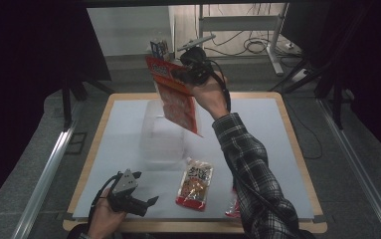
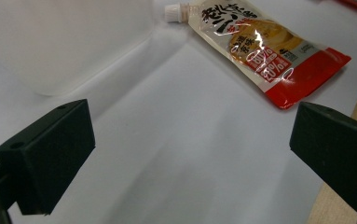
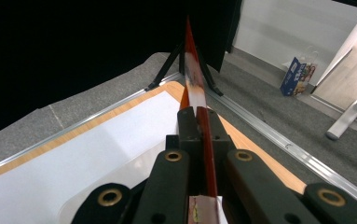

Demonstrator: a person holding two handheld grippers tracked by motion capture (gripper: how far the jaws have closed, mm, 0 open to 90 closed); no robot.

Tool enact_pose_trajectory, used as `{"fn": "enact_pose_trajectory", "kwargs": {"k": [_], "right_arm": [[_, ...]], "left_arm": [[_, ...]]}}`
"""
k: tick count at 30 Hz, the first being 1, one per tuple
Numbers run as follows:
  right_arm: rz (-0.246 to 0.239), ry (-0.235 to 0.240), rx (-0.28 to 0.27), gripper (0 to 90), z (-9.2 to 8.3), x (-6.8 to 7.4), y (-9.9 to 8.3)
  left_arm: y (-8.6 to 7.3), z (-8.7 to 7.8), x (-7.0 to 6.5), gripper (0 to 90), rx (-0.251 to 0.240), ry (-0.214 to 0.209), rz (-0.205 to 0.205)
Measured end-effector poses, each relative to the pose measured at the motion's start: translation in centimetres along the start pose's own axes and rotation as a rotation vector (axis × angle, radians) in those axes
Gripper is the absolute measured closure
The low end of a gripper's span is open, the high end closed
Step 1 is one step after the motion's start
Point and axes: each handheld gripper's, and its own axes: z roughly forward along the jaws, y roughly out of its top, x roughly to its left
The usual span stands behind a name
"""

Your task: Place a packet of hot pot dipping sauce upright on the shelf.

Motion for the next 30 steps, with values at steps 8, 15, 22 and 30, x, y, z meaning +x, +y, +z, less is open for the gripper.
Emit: {"fn": "enact_pose_trajectory", "kwargs": {"k": [8,15,22,30], "right_arm": [[-0.002,-0.013,-0.002,88.4,3.1,0.7,0.6],[0.030,-0.021,-0.030,88.4,5.1,0.9,0.6],[0.090,-0.003,-0.029,88.3,8.2,0.9,-1.5],[0.066,-0.001,0.013,87.5,8.9,0.9,-3.4]], "left_arm": [[0.0,0.0,-0.2,0.0,-0.009,-0.016,0.026],[0.0,-0.1,-0.2,0.0,-0.015,-0.016,0.034],[0.0,-0.1,-0.2,0.0,-0.007,-0.008,0.042],[0.1,0.0,-0.2,0.0,0.024,-0.012,0.037]]}}
